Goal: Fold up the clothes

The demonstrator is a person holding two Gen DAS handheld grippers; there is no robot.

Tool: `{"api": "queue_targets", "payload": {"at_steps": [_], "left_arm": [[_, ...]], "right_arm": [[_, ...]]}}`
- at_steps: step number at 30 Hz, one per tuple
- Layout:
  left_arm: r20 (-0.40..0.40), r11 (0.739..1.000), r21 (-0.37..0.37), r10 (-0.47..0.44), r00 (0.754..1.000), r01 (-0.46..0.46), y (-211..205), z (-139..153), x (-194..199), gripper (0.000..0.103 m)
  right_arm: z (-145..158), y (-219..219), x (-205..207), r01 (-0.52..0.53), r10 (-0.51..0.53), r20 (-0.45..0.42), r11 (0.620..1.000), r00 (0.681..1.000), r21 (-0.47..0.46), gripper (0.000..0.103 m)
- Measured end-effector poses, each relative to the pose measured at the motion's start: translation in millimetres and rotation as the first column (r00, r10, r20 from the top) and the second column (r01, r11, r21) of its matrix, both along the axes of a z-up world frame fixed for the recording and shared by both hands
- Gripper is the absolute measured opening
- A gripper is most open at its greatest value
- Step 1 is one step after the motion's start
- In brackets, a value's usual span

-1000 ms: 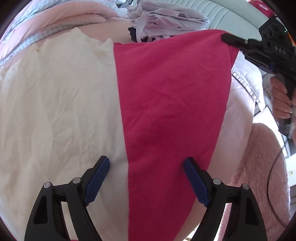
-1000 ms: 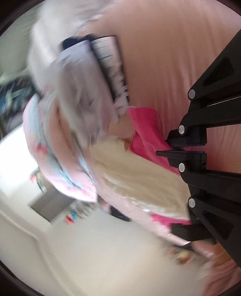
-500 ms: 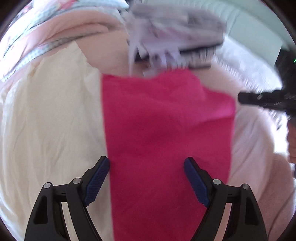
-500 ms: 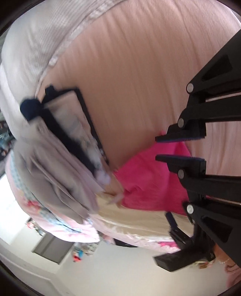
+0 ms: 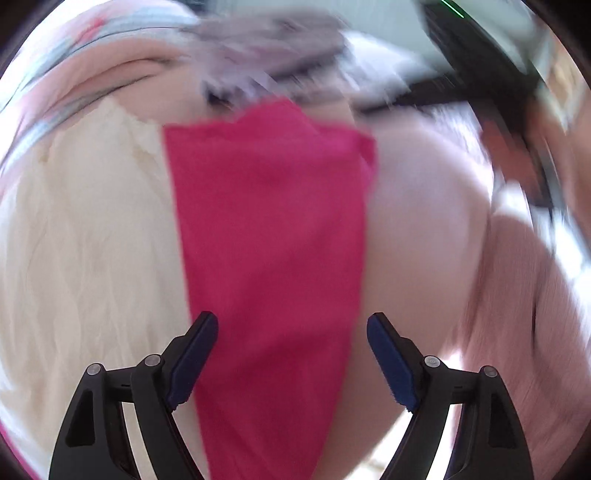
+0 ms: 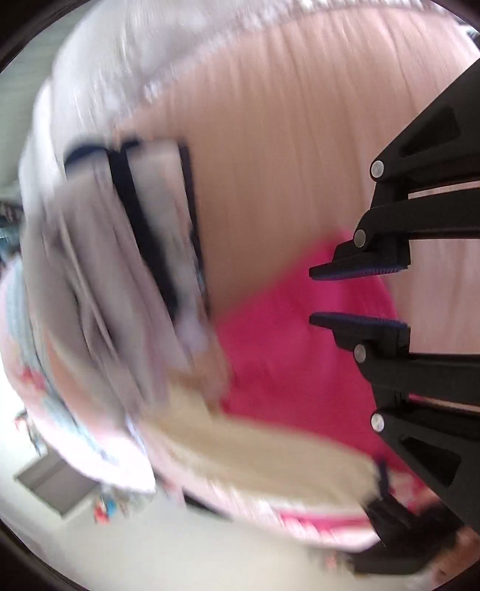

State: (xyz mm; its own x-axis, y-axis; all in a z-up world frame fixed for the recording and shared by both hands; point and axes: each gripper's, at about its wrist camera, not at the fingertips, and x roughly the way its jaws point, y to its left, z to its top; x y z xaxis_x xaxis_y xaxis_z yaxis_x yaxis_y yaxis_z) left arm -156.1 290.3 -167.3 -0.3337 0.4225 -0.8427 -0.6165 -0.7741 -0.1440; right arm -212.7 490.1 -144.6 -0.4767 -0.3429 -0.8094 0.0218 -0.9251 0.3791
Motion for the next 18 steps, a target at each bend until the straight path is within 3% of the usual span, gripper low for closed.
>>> {"api": "queue_targets", "payload": {"at_steps": [2,4,7,10,13,16,18], "left_arm": [[0.005,0.996,-0.022,0.088,0.996,-0.088,1,-7,-19,0.082],[0.041,0.992,-0.063,0.116,0.992,-0.113,3,-21,-31,0.082],[0.005,0.993,-0.114,0.035,0.999,-0.035,1,-22,-14,0.083],[0.004,0.991,-0.136,0.01,1.0,-0.009,-10,-23,3,0.083],[0.016,0.991,-0.135,0.019,1.0,-0.017,-17,-20,9,0.084],[0.027,0.991,-0.129,0.022,0.999,-0.019,-17,-17,5,0.084],[0.041,0.995,-0.094,0.043,0.998,-0.039,-17,-12,-5,0.084]], "right_arm": [[-8,-37,7,-0.098,0.098,0.008,0.993,0.995,0.073,0.027],[-30,-58,16,-0.176,0.165,0.086,0.975,0.982,0.135,0.029],[-42,-60,31,-0.183,0.172,0.091,0.975,0.981,0.127,0.029],[-43,-38,45,-0.185,0.166,0.193,0.979,0.967,0.085,0.029],[-29,-11,56,-0.117,0.099,0.183,0.989,0.978,0.088,0.029],[-8,19,61,0.062,-0.065,0.085,0.997,0.994,0.04,0.029],[-5,20,50,0.122,-0.122,0.057,0.992,0.991,0.005,0.03]]}}
